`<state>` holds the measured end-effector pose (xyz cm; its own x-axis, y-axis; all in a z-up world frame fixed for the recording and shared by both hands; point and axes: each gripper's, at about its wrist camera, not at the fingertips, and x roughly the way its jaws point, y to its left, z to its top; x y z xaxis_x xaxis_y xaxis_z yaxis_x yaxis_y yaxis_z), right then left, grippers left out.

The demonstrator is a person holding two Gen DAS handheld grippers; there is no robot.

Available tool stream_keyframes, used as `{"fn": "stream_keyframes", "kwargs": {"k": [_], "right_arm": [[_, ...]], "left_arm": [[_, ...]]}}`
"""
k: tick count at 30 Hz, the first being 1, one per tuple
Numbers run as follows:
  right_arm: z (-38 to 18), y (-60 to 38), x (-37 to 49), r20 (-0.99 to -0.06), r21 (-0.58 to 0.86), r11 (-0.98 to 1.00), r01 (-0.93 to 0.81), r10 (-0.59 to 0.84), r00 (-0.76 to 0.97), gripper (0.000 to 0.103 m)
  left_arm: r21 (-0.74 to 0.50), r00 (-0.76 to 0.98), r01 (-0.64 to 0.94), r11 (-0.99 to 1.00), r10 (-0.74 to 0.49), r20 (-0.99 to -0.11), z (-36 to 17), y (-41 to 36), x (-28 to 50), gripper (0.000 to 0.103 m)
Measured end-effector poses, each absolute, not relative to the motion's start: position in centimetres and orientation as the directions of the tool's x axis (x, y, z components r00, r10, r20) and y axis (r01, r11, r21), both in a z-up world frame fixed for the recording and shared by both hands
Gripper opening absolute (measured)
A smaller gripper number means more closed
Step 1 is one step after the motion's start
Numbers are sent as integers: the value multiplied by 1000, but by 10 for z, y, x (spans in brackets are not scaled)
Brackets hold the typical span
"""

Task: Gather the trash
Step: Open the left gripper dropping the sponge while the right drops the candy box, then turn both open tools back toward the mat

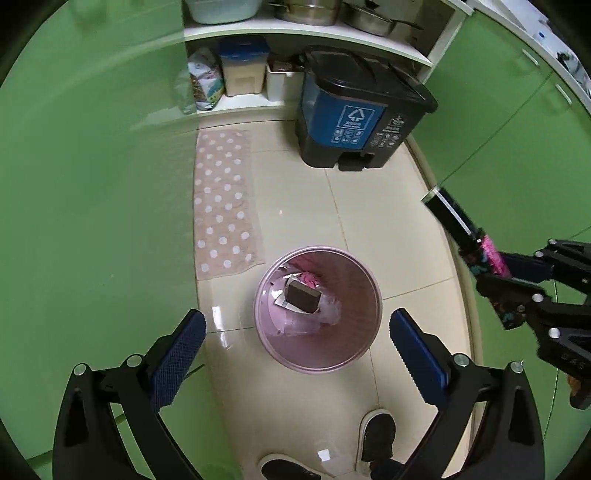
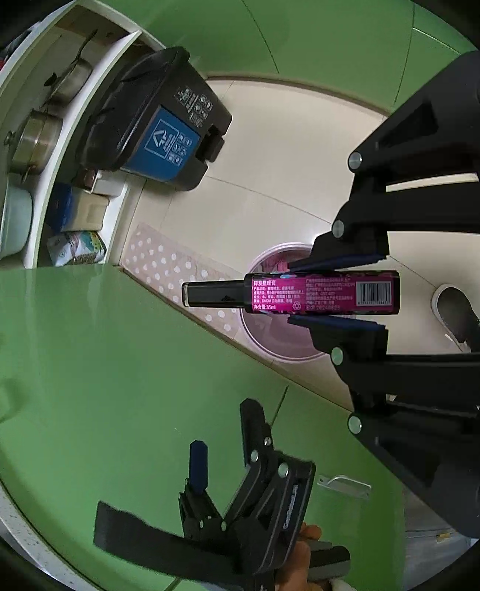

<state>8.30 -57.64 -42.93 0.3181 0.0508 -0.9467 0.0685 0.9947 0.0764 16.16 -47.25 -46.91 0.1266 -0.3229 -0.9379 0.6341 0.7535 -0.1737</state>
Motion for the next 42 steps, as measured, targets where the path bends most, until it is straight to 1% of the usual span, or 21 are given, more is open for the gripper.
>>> {"fn": "stream_keyframes", "kwargs": {"k": [10,12,13,14,15,16,18,25,31,36,42], "right_arm": [[-458,-562,102,-953,117,993,20,107,285,22],[-462,-559,104,-954,122,992,13,113,279,24],[-463,-558,105,-953,123,992,12,115,280,26],[-465,-559,106,-953,121,993,15,112,280,45],[-465,-559,107,-953,120,993,20,110,284,77],[-465,-561,107,-950,124,992,28,111,293,87],[-463,-564,106,-943,122,992,33,106,315,96],[-464,-572,99,-959,103,993,61,83,273,98],[-438,-575,87,-960,87,992,90,60,275,98],[-379,-575,70,-955,64,991,116,27,295,98],[-283,-561,41,-943,38,992,120,-4,333,99]], "left_arm": [[-191,150,572,798,-331,-931,-471,-445,168,96],[-194,152,567,801,-333,-931,-472,-443,170,96],[-194,153,566,801,-334,-930,-472,-443,170,96],[-194,155,565,802,-334,-930,-472,-443,171,96],[-194,155,565,802,-334,-930,-472,-443,171,96],[-195,156,565,802,-335,-929,-472,-443,172,96],[-195,156,564,802,-336,-929,-474,-443,173,96],[-197,147,571,797,-336,-930,-473,-447,173,96],[-201,147,578,791,-343,-928,-451,-448,164,96],[-219,159,576,788,-370,-915,-399,-444,143,96],[-232,198,574,786,-408,-891,-311,-431,110,96]]}}
